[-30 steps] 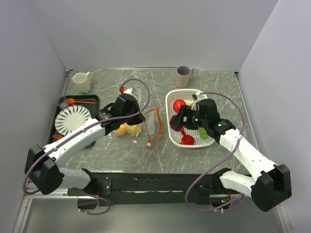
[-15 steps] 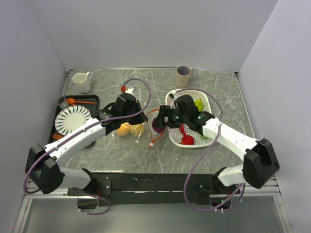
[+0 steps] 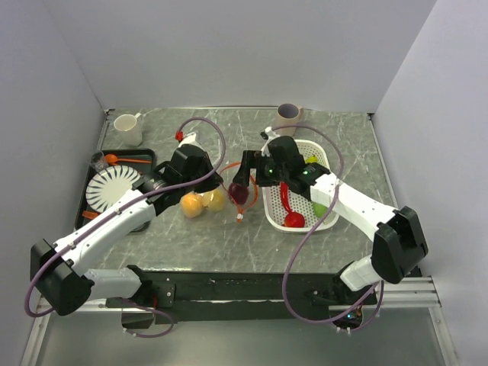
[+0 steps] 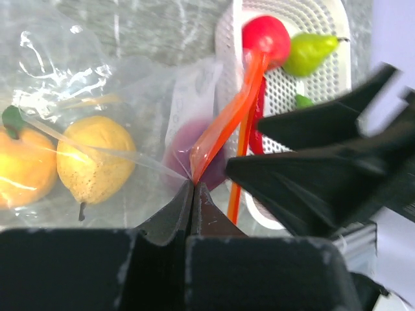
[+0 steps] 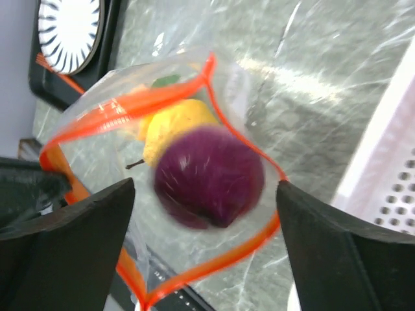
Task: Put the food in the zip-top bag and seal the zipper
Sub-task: Place the fake fruit in the zipper food storage bag.
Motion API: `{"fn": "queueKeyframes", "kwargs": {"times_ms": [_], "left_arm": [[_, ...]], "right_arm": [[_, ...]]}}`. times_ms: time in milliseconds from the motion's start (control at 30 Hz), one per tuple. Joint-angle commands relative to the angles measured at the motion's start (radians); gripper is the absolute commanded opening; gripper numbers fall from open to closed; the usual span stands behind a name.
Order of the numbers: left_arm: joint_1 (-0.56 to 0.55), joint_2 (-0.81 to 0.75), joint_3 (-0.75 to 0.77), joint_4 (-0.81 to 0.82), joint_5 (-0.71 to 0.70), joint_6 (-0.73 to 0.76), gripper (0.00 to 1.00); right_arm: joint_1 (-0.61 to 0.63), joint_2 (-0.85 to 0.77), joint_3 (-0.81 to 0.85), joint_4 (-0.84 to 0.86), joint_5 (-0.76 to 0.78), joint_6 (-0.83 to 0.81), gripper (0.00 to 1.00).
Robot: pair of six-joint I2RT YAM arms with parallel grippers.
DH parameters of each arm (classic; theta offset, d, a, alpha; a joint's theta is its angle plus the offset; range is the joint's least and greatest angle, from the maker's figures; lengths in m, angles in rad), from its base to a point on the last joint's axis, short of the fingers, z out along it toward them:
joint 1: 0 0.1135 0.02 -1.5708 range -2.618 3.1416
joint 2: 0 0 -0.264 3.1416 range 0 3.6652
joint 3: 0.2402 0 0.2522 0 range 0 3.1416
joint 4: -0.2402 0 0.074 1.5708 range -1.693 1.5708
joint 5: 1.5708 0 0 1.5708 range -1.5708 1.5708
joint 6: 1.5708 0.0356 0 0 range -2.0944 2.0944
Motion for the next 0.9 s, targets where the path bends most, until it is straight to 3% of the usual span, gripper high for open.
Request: {"fn": "queueKeyframes", "kwargs": {"times_ms": [0,233,367,867], "left_arm": [[0.003,-0.020,0.038,-0.031,-0.071,-0.017,0.01],[0.005,-0.030,0.036,-0.025,-0.068,-0.017,0.01],[0.008,-0.045,0.038,-0.029,-0.085,-0.015,0.01],[0.014,-0.056,0.025,-0.014,-0.066,-0.009,0.01]], "right_arm": [[0.006,-0.100,0.045,-0.007,0.094,-0.037,1.00],[0.004,-0.158,-0.019,-0.065,0.177,-0.010,1.00],[0.004,-0.165,-0.074,-0.061,0.120,0.007,1.00],[0.014,-0.013,-0.098,0.016,-0.052,0.084,0.73]]}}
